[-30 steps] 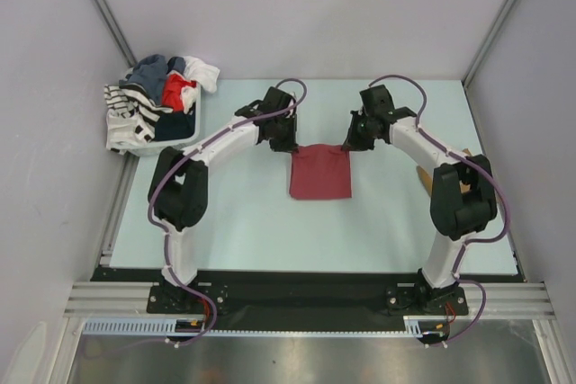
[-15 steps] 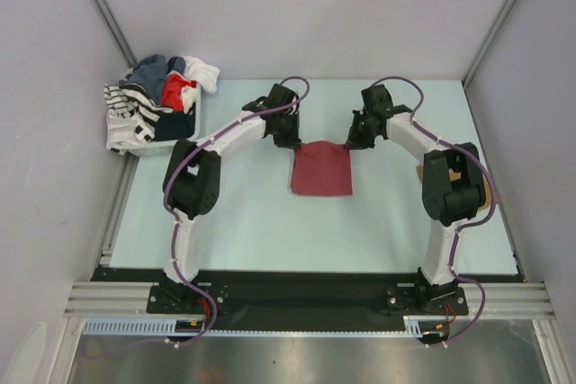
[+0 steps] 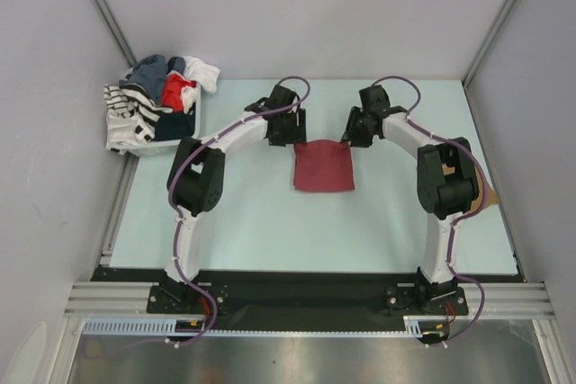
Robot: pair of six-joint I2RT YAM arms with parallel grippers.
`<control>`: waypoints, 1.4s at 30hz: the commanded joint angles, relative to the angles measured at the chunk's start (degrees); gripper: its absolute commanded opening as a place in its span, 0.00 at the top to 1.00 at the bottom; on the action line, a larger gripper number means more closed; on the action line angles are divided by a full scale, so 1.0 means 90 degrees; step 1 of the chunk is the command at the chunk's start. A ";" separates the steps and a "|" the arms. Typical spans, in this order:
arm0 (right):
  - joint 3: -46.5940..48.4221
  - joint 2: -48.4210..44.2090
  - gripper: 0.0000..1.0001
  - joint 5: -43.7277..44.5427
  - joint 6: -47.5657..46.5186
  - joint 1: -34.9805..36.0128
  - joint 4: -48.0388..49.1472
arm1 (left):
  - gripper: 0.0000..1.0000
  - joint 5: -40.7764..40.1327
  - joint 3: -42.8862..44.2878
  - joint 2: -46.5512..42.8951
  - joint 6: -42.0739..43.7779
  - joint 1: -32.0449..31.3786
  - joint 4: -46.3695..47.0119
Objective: Fold and stack the tank tops
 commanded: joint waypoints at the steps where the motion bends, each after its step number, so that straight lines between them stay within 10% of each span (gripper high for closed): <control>1: -0.0098 -0.0414 0.53 0.0382 0.0130 -0.0024 0.0392 | 0.25 -0.0425 -0.0026 -0.0307 0.0029 0.0045 0.0210; 6: -0.1005 -0.1342 0.49 0.0423 0.0072 -0.0033 0.0996 | 0.19 -0.0856 -0.0884 -0.1176 0.0049 0.0065 0.0542; 19: -0.1700 -0.1384 0.99 -0.3403 0.0247 0.0054 0.2754 | 0.22 0.0245 -0.2857 -0.3403 -0.0302 -0.0013 0.1626; 24: -0.1925 -0.0710 1.00 -0.4636 0.1233 0.0240 0.4646 | 0.23 0.0266 -0.3570 -0.3921 -0.0410 -0.0023 0.1821; 35: -0.0559 0.2119 1.00 -0.4831 0.2227 -0.0052 0.5027 | 0.27 0.0734 -0.4196 -0.4254 -0.0312 -0.0081 0.2016; 42: -0.0626 0.1841 1.00 -0.4793 0.2348 -0.0102 0.5167 | 0.27 0.0852 -0.4032 -0.3738 -0.0175 -0.0384 0.2339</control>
